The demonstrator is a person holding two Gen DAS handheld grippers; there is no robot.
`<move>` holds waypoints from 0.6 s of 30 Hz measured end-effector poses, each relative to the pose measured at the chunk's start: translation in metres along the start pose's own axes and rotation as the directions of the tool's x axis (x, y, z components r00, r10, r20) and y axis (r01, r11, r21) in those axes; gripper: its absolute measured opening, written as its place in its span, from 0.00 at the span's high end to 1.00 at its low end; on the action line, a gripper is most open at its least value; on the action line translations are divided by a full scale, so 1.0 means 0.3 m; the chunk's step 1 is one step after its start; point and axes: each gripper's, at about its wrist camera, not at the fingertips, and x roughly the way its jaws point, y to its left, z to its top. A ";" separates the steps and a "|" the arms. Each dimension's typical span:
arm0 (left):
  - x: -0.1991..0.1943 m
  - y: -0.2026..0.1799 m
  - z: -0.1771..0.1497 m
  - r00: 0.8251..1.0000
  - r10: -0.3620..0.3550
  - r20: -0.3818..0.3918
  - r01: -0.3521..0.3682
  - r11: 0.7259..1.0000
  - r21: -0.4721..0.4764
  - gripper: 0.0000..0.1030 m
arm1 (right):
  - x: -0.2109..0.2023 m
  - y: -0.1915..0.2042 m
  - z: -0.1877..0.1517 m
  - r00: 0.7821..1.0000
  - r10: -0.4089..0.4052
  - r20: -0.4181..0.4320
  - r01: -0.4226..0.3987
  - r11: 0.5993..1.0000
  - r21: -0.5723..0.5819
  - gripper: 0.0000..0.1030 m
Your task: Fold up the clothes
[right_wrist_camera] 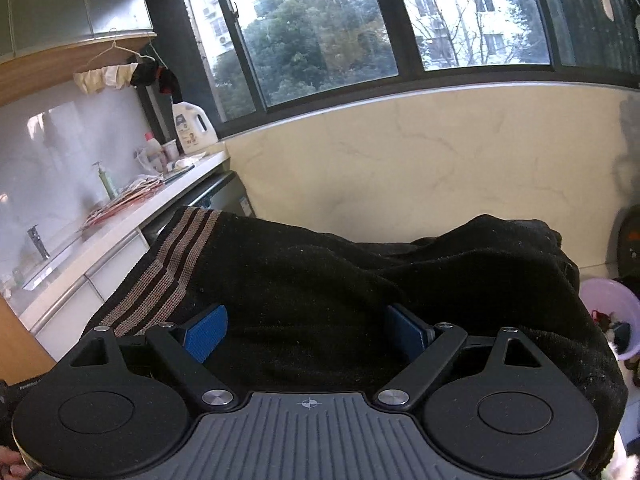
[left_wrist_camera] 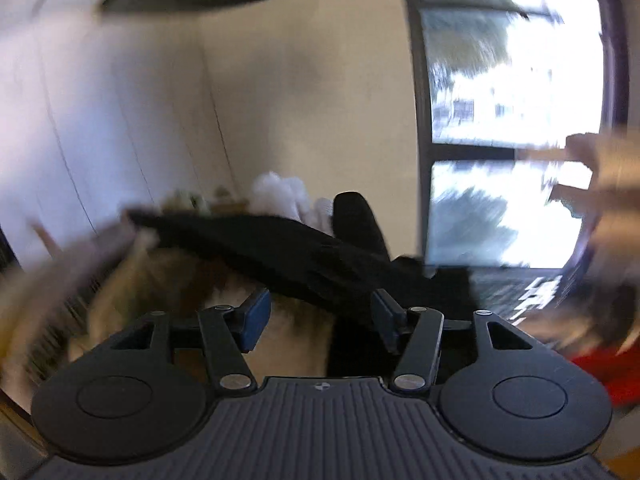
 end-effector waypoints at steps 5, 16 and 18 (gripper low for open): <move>0.079 -0.030 -0.015 0.998 -0.028 -0.064 0.029 1.000 0.008 0.45 | 0.007 -0.010 0.009 1.000 0.001 -0.002 -0.001 1.000 0.006 0.18; 0.131 -0.008 0.066 0.991 0.077 0.105 -0.073 0.997 -0.038 0.51 | 0.013 -0.034 0.019 1.000 0.004 0.002 -0.004 1.000 0.018 0.18; 0.127 -0.025 0.069 0.988 0.085 0.127 -0.085 0.996 -0.004 0.51 | 0.015 -0.037 0.021 1.000 0.005 0.002 -0.005 1.000 0.019 0.18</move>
